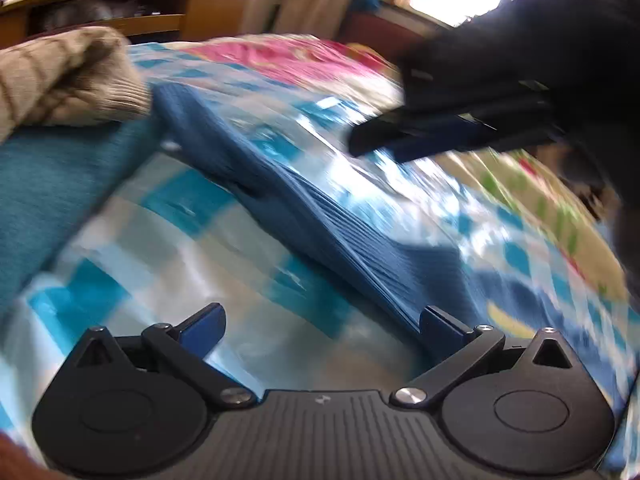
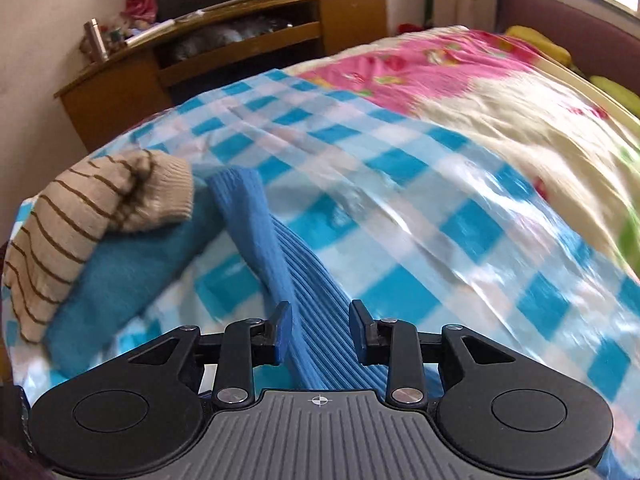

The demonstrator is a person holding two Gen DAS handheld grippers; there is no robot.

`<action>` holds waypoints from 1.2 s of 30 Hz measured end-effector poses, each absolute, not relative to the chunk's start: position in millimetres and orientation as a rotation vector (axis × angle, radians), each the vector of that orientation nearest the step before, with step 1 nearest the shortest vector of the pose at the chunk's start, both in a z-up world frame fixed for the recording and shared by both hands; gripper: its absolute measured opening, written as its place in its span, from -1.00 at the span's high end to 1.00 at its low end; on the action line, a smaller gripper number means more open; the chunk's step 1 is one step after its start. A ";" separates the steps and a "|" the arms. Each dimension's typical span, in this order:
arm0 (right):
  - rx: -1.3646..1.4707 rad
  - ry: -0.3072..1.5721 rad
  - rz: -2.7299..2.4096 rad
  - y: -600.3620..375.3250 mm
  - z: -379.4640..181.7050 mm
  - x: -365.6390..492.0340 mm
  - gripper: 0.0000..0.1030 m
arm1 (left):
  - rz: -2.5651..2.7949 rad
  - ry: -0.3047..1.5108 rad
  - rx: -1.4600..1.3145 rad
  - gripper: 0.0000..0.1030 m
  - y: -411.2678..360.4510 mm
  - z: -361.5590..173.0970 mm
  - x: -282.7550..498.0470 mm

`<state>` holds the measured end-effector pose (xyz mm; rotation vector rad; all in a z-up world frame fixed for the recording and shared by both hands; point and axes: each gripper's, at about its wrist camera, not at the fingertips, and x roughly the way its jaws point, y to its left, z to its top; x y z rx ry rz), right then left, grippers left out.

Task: Fold small clothes
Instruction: 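Grasp the sleeve cuff with the right tool and lift it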

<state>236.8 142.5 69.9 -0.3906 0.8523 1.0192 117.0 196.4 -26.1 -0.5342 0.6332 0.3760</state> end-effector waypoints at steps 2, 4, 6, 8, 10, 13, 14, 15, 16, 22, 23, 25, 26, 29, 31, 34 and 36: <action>-0.399 0.826 1.035 144.0 75.9 231.2 0.40 | 0.405 0.617 -0.582 -1.00 212.6 -26.0 116.2; -0.401 0.819 1.018 136.7 75.0 230.0 0.40 | 0.429 0.607 -0.617 -1.00 223.7 -26.7 116.5; -0.407 0.841 0.984 127.0 65.2 230.7 0.40 | 0.449 0.598 -0.647 -1.00 230.0 -28.1 115.6; -0.415 0.877 0.961 125.4 52.7 236.3 0.39 | 0.449 0.600 -0.645 -1.00 229.0 -30.5 114.6; -0.377 0.907 0.956 127.5 47.4 242.8 0.39 | 0.444 0.604 -0.610 -1.00 223.6 -31.3 115.6; -0.311 0.933 0.986 145.9 47.0 252.5 0.39 | 0.420 0.607 -0.592 -0.98 221.0 -31.8 119.7; -0.308 0.940 0.996 155.0 46.7 255.0 0.39 | 0.422 0.611 -0.593 -0.97 222.2 -31.3 121.4; -0.313 0.948 1.006 164.5 46.1 257.7 0.39 | 0.422 0.614 -0.598 -0.95 223.8 -31.7 122.7; -0.322 0.952 1.012 173.7 45.6 259.7 0.39 | 0.424 0.613 -0.606 -0.92 226.1 -31.8 123.3; -0.307 0.890 1.024 180.7 59.7 260.5 0.40 | 0.474 0.559 -0.676 -0.90 257.5 -19.3 109.0; -0.295 0.882 1.011 171.7 60.4 261.3 0.40 | 0.482 0.551 -0.700 -0.89 264.8 -18.1 107.5; -0.281 0.882 0.978 153.4 56.1 263.5 0.39 | 0.501 0.541 -0.719 -0.88 275.5 -15.5 107.6; -0.279 0.891 0.968 145.8 52.0 264.5 0.39 | 0.518 0.535 -0.724 -0.86 279.4 -14.2 106.5; -0.288 0.909 0.975 139.1 42.2 264.1 0.38 | 0.548 0.507 -0.776 -0.83 289.4 -14.2 101.0; -0.263 0.918 1.008 147.6 39.7 262.9 0.38 | 0.557 0.521 -0.747 -0.82 289.3 -16.1 102.5; -0.219 0.932 1.044 171.1 38.4 264.6 0.38 | 0.559 0.529 -0.749 -0.81 288.5 -20.1 104.0; -0.199 0.948 1.059 190.7 38.1 269.3 0.38 | 0.553 0.540 -0.748 -0.81 285.4 -24.4 104.9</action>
